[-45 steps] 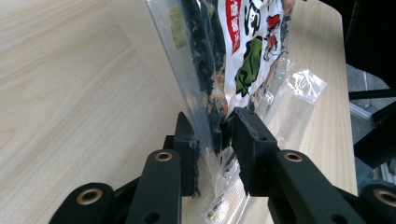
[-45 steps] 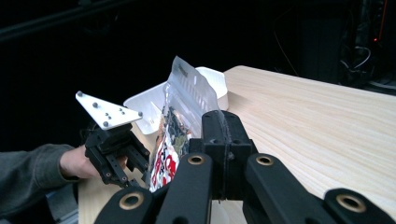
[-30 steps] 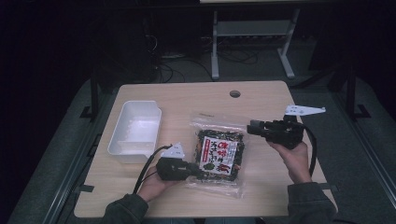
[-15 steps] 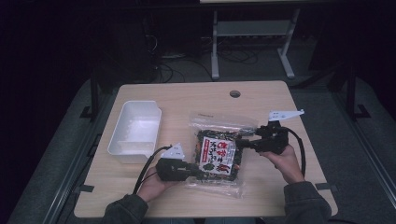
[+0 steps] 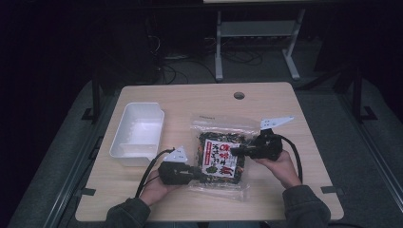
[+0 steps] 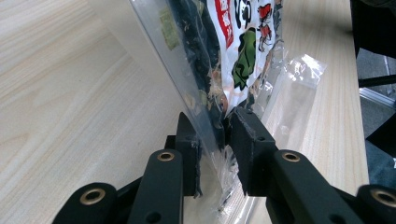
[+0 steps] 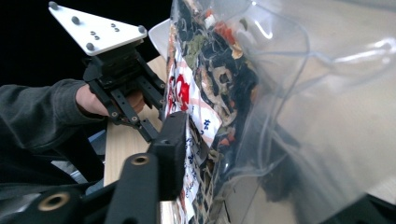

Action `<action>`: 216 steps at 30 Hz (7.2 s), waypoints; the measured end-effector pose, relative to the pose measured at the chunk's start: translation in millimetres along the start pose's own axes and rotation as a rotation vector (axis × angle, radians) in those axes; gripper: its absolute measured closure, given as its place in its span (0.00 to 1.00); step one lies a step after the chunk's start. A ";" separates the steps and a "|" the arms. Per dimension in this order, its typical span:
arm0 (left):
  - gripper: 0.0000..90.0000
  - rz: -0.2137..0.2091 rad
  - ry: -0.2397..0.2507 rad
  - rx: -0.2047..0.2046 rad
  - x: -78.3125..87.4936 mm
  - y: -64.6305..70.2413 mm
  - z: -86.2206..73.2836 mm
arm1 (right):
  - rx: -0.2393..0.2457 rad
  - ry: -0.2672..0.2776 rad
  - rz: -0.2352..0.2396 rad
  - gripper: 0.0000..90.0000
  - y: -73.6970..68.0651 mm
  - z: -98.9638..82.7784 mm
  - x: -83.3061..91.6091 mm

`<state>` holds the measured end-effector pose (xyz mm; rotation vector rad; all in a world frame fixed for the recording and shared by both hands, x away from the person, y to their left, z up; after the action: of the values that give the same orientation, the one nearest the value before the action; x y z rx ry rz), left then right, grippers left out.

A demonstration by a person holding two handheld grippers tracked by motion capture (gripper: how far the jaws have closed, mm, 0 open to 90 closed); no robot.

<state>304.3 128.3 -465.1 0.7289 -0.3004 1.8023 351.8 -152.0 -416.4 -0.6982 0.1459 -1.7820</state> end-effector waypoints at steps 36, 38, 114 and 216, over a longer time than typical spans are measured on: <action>0.51 0.145 -0.046 -0.064 27.6 6.7 -13.2 | 0.014 0.160 -0.130 0.83 -27.5 30.5 29.0; 0.50 0.150 -0.054 -0.066 30.3 7.8 -15.4 | 0.014 0.173 -0.172 0.83 -29.3 34.6 30.1; 0.30 0.200 -0.152 -0.047 93.2 1.3 -76.2 | 0.089 0.404 -0.446 0.83 -67.5 180.0 -133.2; 0.30 0.186 -0.177 -0.050 95.6 -1.7 -82.5 | 0.136 0.138 -0.494 0.81 -41.8 142.8 -277.0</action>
<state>260.0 246.5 -471.1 0.8500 -0.5443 1.9002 437.2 149.3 -387.5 -0.5408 -0.0622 -2.2896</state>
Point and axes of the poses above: each handheld gripper's, and its own axes: x roughly backward along the jaws, z roughly out of its top, y roughly to its right, the point moved 3 cm from there along -x, roughly forward along the jaws, and after that the axes turned 2 degrees about -x, right-handed, at the moved point
